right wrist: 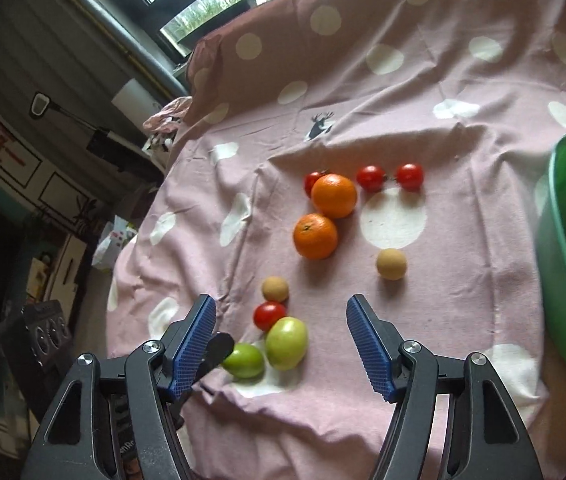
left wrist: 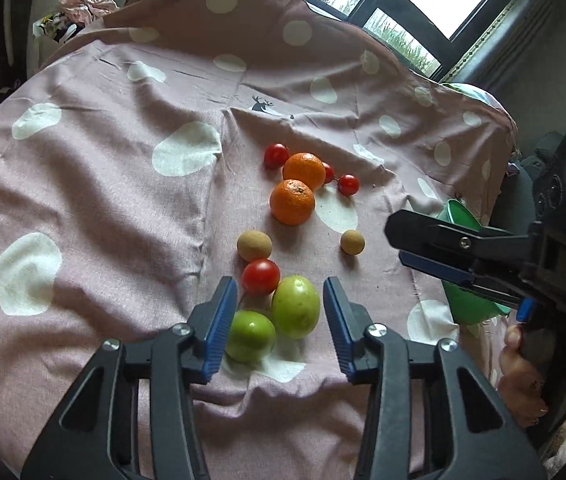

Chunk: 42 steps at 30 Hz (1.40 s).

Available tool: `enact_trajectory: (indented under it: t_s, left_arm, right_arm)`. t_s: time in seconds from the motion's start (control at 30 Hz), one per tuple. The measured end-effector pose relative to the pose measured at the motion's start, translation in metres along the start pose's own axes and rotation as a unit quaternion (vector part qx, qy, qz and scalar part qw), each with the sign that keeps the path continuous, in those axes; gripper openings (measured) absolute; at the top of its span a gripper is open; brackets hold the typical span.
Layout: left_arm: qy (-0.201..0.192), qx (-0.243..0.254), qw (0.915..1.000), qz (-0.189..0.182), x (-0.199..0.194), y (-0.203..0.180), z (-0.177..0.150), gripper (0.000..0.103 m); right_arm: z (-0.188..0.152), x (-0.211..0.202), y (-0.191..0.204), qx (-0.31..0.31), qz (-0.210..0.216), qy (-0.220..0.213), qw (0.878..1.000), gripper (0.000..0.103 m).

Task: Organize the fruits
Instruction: 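Move the open right gripper toward the yellow-green apple, then close the right gripper around the yellow-green apple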

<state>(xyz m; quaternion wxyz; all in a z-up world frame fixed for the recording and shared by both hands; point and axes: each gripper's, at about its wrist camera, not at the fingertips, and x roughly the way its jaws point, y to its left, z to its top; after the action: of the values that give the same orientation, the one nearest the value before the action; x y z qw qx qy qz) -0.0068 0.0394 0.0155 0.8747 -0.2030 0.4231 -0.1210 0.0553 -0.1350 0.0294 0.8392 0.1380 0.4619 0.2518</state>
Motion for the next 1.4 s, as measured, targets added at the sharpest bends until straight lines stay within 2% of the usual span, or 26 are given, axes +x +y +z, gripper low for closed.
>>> enact_trajectory:
  t_s: [0.1,0.23,0.33,0.4,0.53,0.6,0.73,1.0,1.1,1.27,1.4]
  left_arm:
    - [0.008,0.004,0.9999,-0.005,0.002,-0.003,-0.002,0.041]
    - [0.025,0.013,0.9996,-0.008,0.006,-0.008,-0.004,0.041]
    - [0.028,0.016,0.9995,-0.007,0.009,-0.009,-0.006,0.04]
    - [0.029,0.03,0.9988,-0.026,0.007,-0.016,-0.008,0.031]
    - [0.029,0.055,0.9974,-0.036,0.007,-0.03,-0.01,0.031]
    - [0.044,0.051,0.997,-0.037,0.016,-0.031,-0.011,0.031]
    - [0.055,0.048,0.9974,0.005,0.029,-0.032,-0.012,0.031]
    - [0.044,0.055,0.9964,0.046,0.034,-0.032,-0.013,0.032]
    - [0.047,0.048,0.9964,0.053,0.035,-0.027,-0.013,0.032]
    - [0.042,0.076,0.9934,0.075,0.04,-0.035,-0.016,0.032]
    - [0.041,0.078,0.9932,0.075,0.043,-0.036,-0.016,0.032]
  right_arm:
    - [-0.004,0.019,0.002,-0.001,-0.008,0.016,1.0,0.058]
    - [-0.012,0.038,-0.007,0.015,0.005,0.055,0.998,0.053]
    - [-0.013,0.042,-0.013,0.03,0.011,0.061,0.998,0.052]
    - [-0.012,0.043,-0.018,0.042,0.017,0.066,0.997,0.052]
    - [-0.011,0.045,-0.024,0.063,0.06,0.08,0.993,0.052]
    - [-0.012,0.049,-0.024,0.066,0.058,0.082,0.993,0.052]
    - [-0.013,0.057,-0.027,0.075,0.053,0.092,0.991,0.052]
    - [-0.019,0.065,-0.025,0.07,0.047,0.099,0.992,0.048]
    - [-0.018,0.067,-0.025,0.065,0.04,0.098,0.992,0.041]
    - [-0.018,0.071,-0.029,0.074,0.043,0.104,0.991,0.041]
    - [-0.02,0.073,-0.035,0.083,0.05,0.106,0.99,0.041]
